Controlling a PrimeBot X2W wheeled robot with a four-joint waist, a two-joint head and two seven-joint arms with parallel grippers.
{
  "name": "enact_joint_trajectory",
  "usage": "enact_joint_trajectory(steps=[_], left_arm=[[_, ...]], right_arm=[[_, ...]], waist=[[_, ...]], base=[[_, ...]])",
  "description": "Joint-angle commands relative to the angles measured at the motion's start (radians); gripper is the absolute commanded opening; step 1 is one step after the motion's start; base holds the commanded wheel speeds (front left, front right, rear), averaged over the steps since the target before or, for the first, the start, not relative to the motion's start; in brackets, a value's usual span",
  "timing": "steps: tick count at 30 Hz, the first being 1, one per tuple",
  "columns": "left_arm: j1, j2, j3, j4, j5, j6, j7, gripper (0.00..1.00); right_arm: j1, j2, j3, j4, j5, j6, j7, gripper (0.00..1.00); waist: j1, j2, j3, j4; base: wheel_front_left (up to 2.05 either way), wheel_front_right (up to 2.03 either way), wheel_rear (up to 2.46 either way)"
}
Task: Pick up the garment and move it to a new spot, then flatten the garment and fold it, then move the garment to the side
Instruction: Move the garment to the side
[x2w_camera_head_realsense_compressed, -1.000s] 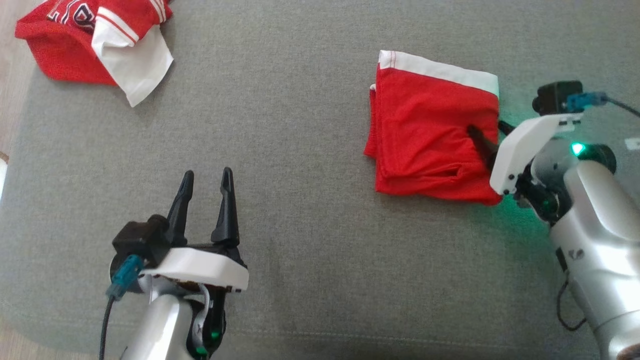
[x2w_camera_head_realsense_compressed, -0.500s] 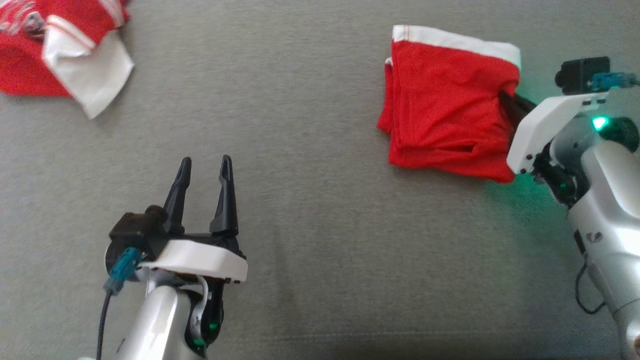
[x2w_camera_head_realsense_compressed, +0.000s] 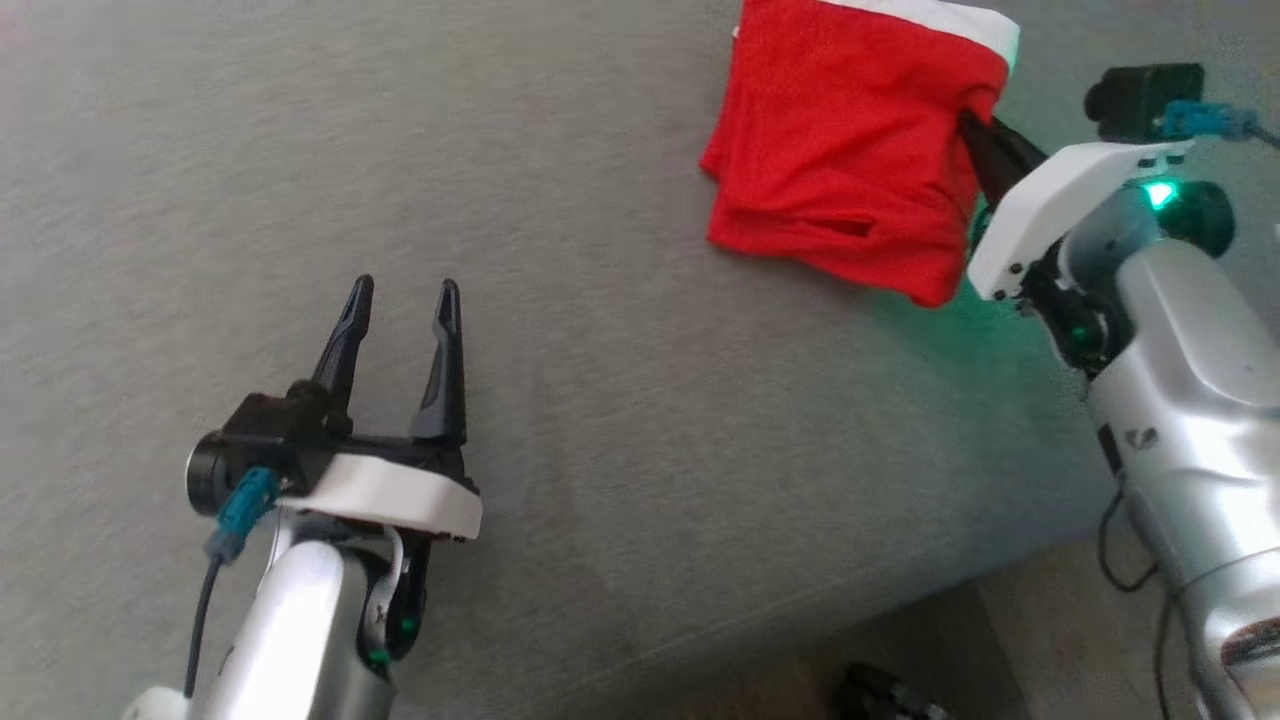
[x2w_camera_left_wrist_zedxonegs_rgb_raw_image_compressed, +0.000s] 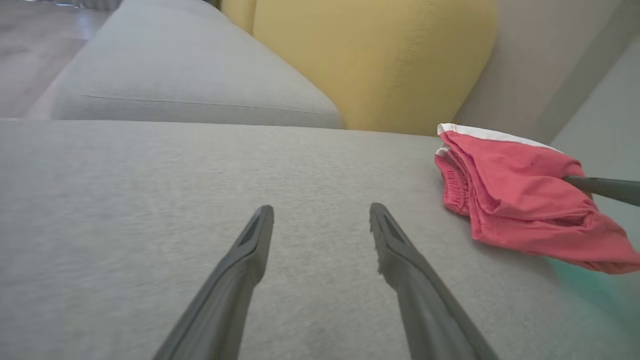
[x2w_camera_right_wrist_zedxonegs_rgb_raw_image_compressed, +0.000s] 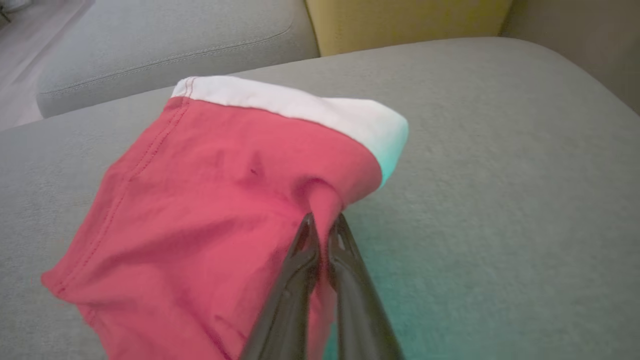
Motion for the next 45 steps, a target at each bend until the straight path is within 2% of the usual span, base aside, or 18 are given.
enact_joint_trajectory(steps=[1, 6, 10, 13, 14, 18, 25, 40, 45], left_arm=[[-0.035, 0.015, 0.017, -0.027, 0.012, -0.002, -0.006, 1.0], [-0.048, 0.019, 0.008, -0.028, 0.016, -0.002, 0.0, 1.0], [-0.056, 0.02, 0.001, -0.033, 0.015, -0.002, 0.003, 1.0], [-0.061, 0.021, 0.001, -0.041, 0.013, 0.001, 0.002, 1.0], [-0.066, 0.021, 0.0, -0.049, 0.012, 0.002, 0.002, 1.0], [-0.07, 0.022, 0.003, -0.07, 0.008, 0.008, 0.001, 1.0], [-0.065, 0.034, 0.011, -0.101, 0.006, 0.019, 0.001, 1.0], [-0.06, 0.035, -0.004, -0.123, -0.004, 0.028, 0.0, 1.0], [-0.063, 0.04, -0.007, -0.125, -0.005, 0.03, 0.004, 1.0]], right_arm=[[-0.037, 0.01, 0.007, -0.017, -0.003, 0.007, -0.024, 0.0], [-0.061, 0.028, 0.006, 0.008, -0.008, 0.007, -0.051, 0.0], [-0.104, 0.018, -0.005, 0.052, -0.042, 0.007, -0.082, 0.0], [-0.145, -0.013, -0.018, 0.101, -0.079, 0.007, -0.095, 0.0], [-0.176, -0.046, -0.031, 0.138, -0.103, 0.007, -0.096, 0.0], [-0.228, -0.116, -0.047, 0.2, -0.147, 0.007, -0.094, 0.0], [-0.298, -0.22, -0.066, 0.278, -0.221, 0.007, -0.093, 0.0], [-0.372, -0.311, -0.082, 0.327, -0.33, 0.007, -0.087, 0.0], [-0.382, -0.307, -0.079, 0.332, -0.368, 0.007, -0.096, 0.0]], waist=[[-0.0001, 0.0, 0.039, -0.103], [-0.0001, 0.0, 0.048, -0.121], [-0.0001, 0.0, 0.057, -0.095], [-0.0001, 0.0, 0.067, -0.056], [-0.0001, 0.0, 0.076, -0.025], [-0.0001, 0.0, 0.095, 0.031], [-0.0001, 0.0, 0.13, 0.081], [-0.0001, 0.0, 0.142, 0.103], [-0.0001, 0.0, 0.151, 0.105]], base=[[0.0, 0.0, 0.0], [0.0, 0.0, 0.0], [0.0, 0.0, 0.0], [0.0, 0.0, 0.0], [0.0, 0.0, 0.0], [0.0, 0.0, 0.0], [0.0, 0.0, 0.0], [0.0, 0.0, 0.0], [0.0, 0.0, 0.0]])
